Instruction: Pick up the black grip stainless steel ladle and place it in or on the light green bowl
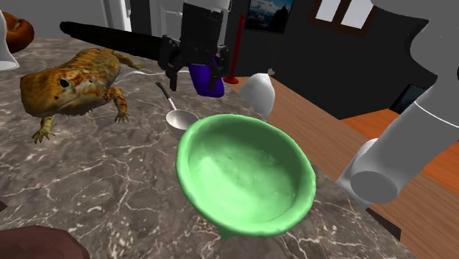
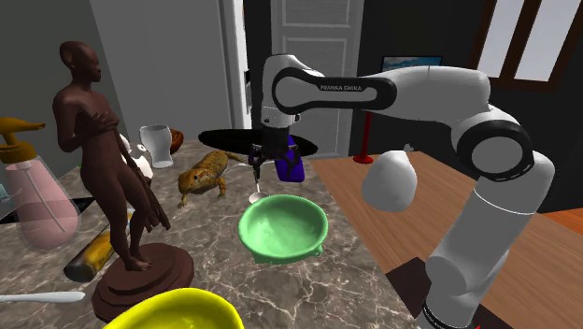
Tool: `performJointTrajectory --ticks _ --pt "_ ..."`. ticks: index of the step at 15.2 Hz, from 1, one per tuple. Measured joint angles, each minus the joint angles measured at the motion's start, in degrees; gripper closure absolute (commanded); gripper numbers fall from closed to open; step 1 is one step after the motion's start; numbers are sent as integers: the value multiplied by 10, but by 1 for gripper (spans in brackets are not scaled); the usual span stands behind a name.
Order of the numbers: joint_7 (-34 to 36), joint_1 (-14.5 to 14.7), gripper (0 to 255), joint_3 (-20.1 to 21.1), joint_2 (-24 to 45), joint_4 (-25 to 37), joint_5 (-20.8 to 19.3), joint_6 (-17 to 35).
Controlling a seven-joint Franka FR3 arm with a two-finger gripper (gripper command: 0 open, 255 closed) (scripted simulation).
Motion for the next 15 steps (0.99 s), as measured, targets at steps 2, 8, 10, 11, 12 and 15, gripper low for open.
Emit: performJointTrajectory --ticks 2,8,10,11,12,15 --pt "40 8 0 17 49 46 -27 5" --pt "77 21 0 29 84 52 -48 35" --pt "75 21 0 28 81 35 -46 50" --pt "74 20 0 28 80 27 -45 57" --pt "74 20 0 28 80 24 -45 60" --pt "75 21 0 29 80 22 -45 63"
